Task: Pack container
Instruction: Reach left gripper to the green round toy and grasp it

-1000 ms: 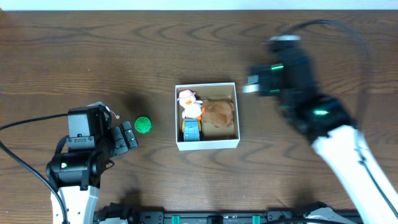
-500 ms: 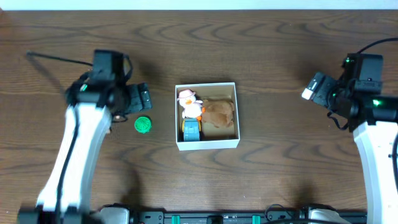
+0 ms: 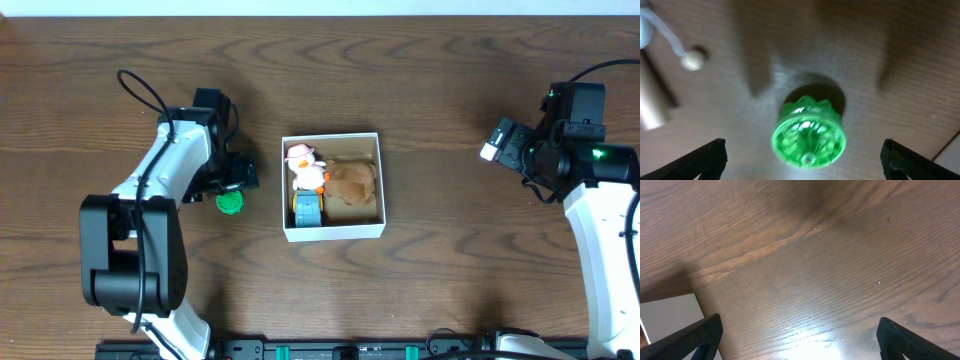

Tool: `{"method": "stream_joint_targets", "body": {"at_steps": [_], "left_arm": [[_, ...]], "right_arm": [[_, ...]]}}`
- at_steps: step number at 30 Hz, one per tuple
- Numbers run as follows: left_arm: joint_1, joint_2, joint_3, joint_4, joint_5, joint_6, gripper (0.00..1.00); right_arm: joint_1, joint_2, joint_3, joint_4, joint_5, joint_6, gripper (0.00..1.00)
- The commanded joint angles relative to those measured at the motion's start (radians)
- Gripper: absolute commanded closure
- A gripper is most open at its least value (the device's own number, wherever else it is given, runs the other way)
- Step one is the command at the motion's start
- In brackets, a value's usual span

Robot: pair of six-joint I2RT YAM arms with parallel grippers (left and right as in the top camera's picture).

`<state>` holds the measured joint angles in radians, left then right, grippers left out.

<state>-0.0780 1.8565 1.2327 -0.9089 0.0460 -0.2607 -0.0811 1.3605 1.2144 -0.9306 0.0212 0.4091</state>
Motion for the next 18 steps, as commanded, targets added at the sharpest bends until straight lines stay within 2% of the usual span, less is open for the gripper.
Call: {"method": "stream_joint_targets", "body": {"at_steps": [1,18], "left_arm": [[0.0,0.027,-0.045,0.024,0.039,0.019,0.02],[0.0,0.046,-0.09,0.059,0.051,0.02,0.02]], "right_arm": [[-0.003,0.005,0.001,-0.002,-0.003,-0.014,0.01],[-0.003,0.005,0.001,-0.009,-0.003,-0.034,0.01]]}}
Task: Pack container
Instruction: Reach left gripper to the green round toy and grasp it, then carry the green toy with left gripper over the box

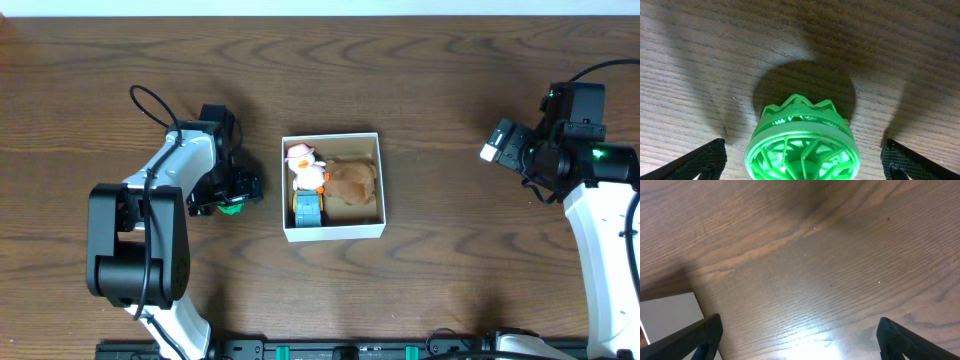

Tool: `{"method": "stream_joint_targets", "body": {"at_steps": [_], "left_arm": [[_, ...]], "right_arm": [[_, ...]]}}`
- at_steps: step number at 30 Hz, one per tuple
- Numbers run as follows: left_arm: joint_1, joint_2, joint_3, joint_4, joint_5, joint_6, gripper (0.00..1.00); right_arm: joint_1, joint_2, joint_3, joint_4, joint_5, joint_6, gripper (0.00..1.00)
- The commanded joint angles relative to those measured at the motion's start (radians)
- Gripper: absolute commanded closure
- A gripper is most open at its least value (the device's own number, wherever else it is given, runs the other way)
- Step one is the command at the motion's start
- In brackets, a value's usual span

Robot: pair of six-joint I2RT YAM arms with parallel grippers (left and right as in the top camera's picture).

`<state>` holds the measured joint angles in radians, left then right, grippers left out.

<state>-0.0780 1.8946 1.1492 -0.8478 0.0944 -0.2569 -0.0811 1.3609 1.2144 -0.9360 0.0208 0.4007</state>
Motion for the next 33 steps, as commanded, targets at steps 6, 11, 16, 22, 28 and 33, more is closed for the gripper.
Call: {"method": "stream_joint_targets", "body": {"at_steps": [6,11,16,22,28,33], "left_arm": [[0.0,0.008,-0.006,-0.002,0.003,0.016,0.18],[0.0,0.008,-0.006,0.013,0.003,0.016,0.27],[0.0,0.008,-0.006,0.037,0.003,0.016,0.33],[0.0,0.008,-0.006,0.039,0.003,0.016,0.38],[0.0,0.008,-0.006,0.039,0.003,0.016,0.43],[0.0,0.008,-0.006,0.039,0.003,0.016,0.51]], "right_arm": [[-0.003,0.005,0.001,-0.012,-0.003,-0.036,0.01],[-0.003,0.005,0.001,-0.014,-0.003,-0.04,0.01],[-0.003,0.005,0.001,-0.019,-0.003,-0.04,0.01],[-0.003,0.005,0.001,-0.018,-0.003,-0.043,0.01],[-0.003,0.005,0.001,-0.019,-0.003,-0.043,0.01],[-0.003,0.005,0.001,-0.019,-0.003,-0.043,0.01]]}}
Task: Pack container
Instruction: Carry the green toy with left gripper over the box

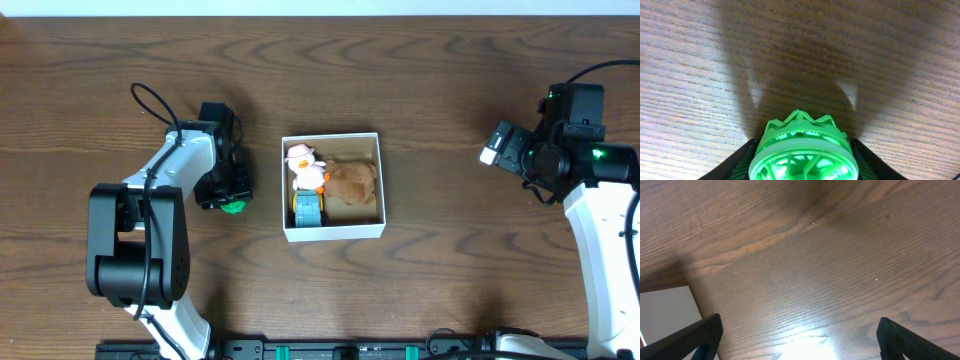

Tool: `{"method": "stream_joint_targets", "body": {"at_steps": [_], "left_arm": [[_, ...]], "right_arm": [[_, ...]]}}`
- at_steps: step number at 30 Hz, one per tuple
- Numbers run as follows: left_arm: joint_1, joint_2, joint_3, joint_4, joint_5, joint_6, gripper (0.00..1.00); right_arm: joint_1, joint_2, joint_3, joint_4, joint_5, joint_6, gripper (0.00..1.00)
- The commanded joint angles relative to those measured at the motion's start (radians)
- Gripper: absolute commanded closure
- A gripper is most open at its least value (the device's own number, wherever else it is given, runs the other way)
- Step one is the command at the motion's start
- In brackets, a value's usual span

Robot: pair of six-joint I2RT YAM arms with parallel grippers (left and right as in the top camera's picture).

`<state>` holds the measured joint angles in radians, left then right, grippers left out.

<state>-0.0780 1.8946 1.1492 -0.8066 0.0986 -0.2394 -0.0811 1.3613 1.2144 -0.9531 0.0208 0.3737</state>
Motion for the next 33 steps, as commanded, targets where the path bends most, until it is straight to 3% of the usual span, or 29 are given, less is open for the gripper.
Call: {"method": "stream_joint_targets", "body": {"at_steps": [1,4,13,19,25,30,33], "left_arm": [[0.0,0.008,-0.006,-0.002,-0.002,-0.002,0.51],[0.0,0.007,-0.005,0.002,-0.002,-0.002,0.55],[-0.012,-0.055,0.137,-0.137,-0.002,-0.001,0.86],[-0.126,-0.207,0.243,-0.239,-0.004,0.01,0.93],[-0.358,-0.347,0.246,-0.236,-0.005,0.029,0.94],[-0.527,-0.347,0.241,-0.201,-0.005,0.029,0.94],[-0.577,-0.314,0.231,-0.171,-0.005,0.028,0.85]], "right_arm": [[-0.003,0.004,0.001,-0.002,-0.003,-0.016,0.01],[-0.003,0.004,0.001,-0.002,-0.002,-0.016,0.01],[-0.004,0.004,0.001,-0.001,0.0,-0.024,0.01],[-0.004,0.004,0.001,-0.001,0.0,-0.023,0.01],[-0.004,0.004,0.001,-0.001,0.0,-0.023,0.01],[-0.004,0.004,0.001,-0.001,0.0,-0.023,0.01],[-0.004,0.004,0.001,-0.002,0.0,-0.023,0.01]]}}
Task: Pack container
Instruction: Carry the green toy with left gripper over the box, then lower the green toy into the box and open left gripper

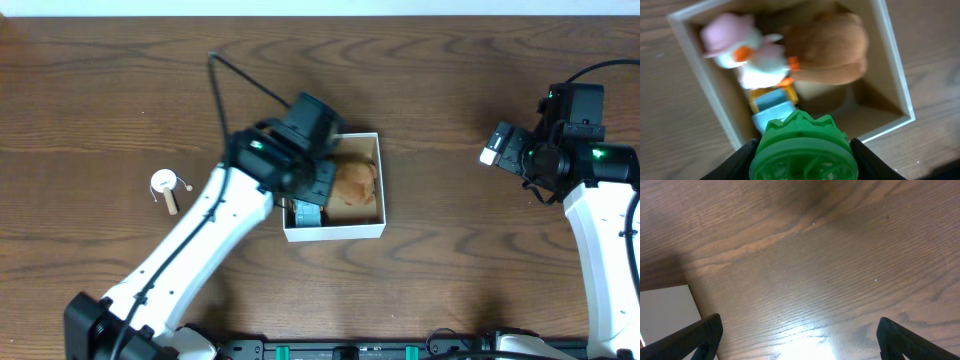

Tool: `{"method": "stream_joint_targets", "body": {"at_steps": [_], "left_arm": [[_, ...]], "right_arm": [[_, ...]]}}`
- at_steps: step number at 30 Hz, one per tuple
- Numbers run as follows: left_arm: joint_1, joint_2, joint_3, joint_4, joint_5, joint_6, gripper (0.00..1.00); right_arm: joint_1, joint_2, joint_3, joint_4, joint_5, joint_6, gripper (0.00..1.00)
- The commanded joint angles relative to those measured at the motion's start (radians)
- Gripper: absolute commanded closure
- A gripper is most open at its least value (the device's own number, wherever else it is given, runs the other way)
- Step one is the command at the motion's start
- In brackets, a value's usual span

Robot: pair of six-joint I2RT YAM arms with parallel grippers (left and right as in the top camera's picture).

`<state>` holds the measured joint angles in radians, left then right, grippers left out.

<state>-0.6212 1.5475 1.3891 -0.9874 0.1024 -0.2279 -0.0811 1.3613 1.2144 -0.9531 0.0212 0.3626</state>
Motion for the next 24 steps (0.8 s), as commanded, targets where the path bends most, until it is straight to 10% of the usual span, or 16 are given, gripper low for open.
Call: {"method": "stream_joint_targets", "body": {"at_steps": [1,7,13,24], "left_arm": [[-0.043,0.044,-0.01,0.012,-0.009,0.017,0.83],[-0.079,0.082,-0.01,0.007,-0.008,0.016,0.59],[-0.079,0.068,-0.008,0.005,-0.009,0.017,0.04],[0.178,-0.087,-0.001,-0.034,-0.114,-0.013,0.02]], "right_arm": [[-0.004,0.004,0.001,-0.002,0.0,-0.012,0.01],[-0.004,0.004,0.001,-0.005,0.0,-0.012,0.01],[-0.004,0.004,0.001,-0.005,0.0,-0.013,0.01],[-0.004,0.004,0.001,-0.006,0.0,-0.039,0.01]]}}
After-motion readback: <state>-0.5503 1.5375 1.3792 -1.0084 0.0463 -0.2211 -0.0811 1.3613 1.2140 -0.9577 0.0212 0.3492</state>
